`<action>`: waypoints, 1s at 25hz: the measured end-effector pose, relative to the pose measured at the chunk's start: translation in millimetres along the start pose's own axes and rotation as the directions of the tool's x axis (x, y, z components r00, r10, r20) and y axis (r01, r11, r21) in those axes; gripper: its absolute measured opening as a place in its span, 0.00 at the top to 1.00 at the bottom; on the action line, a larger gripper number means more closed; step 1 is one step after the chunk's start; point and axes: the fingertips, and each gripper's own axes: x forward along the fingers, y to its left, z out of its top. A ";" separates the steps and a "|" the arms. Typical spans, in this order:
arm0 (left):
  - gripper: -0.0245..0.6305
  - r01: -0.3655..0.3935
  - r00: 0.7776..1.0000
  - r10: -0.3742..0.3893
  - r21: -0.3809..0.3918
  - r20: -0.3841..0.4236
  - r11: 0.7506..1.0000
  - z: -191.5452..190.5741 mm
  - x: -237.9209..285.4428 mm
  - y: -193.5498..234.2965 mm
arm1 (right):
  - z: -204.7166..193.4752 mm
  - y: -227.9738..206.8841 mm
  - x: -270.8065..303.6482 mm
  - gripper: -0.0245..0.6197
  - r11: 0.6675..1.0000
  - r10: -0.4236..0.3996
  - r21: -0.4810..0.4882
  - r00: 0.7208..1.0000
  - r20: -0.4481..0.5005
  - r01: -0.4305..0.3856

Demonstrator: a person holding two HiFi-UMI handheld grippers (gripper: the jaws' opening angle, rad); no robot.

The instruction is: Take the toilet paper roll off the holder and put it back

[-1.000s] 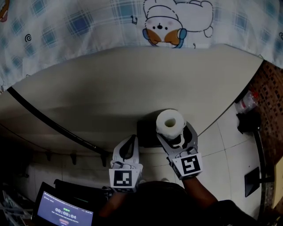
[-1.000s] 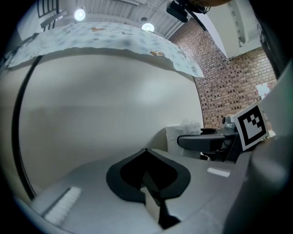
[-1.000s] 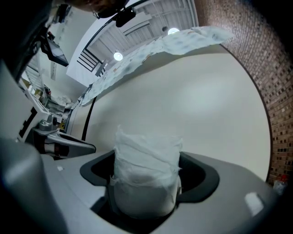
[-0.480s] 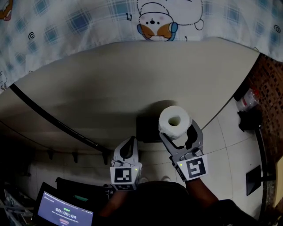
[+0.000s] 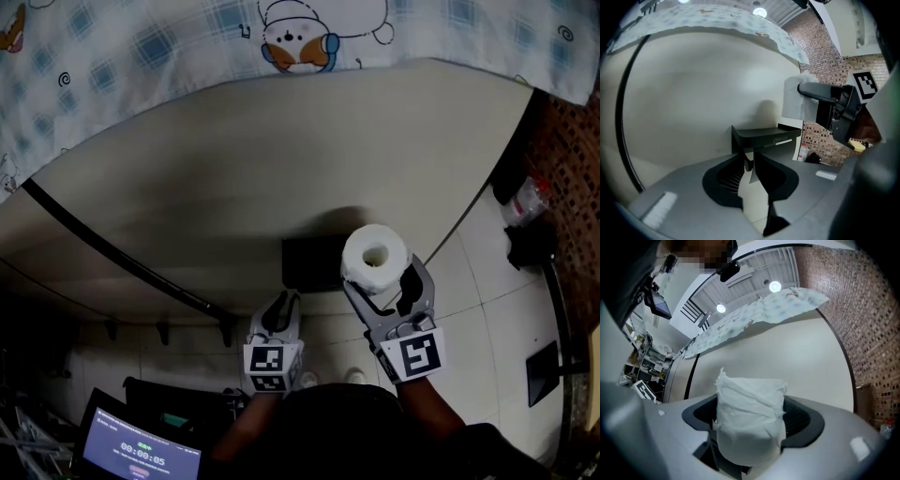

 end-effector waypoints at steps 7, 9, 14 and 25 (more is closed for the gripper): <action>0.79 0.034 0.994 -0.033 0.011 -0.103 0.999 -32.0 20.1 -13.3 | 4.4 -3.2 -12.8 0.32 1.000 0.001 0.000 1.000 0.004 -0.001; 0.79 0.041 0.994 -0.038 0.025 -0.107 0.999 -32.4 24.8 -14.7 | 3.8 -6.0 -15.6 0.32 1.000 -0.004 -0.003 1.000 -0.002 0.004; 0.82 0.038 0.993 -0.034 0.041 -0.114 0.998 -30.3 29.4 -14.1 | 1.7 -12.8 -20.0 0.32 1.000 -0.017 -0.003 1.000 -0.014 0.017; 0.86 0.091 0.980 -0.089 0.001 -0.180 0.996 -28.5 13.2 -21.1 | -5.9 -24.0 -18.4 0.32 0.999 -0.037 0.024 0.999 -0.022 0.038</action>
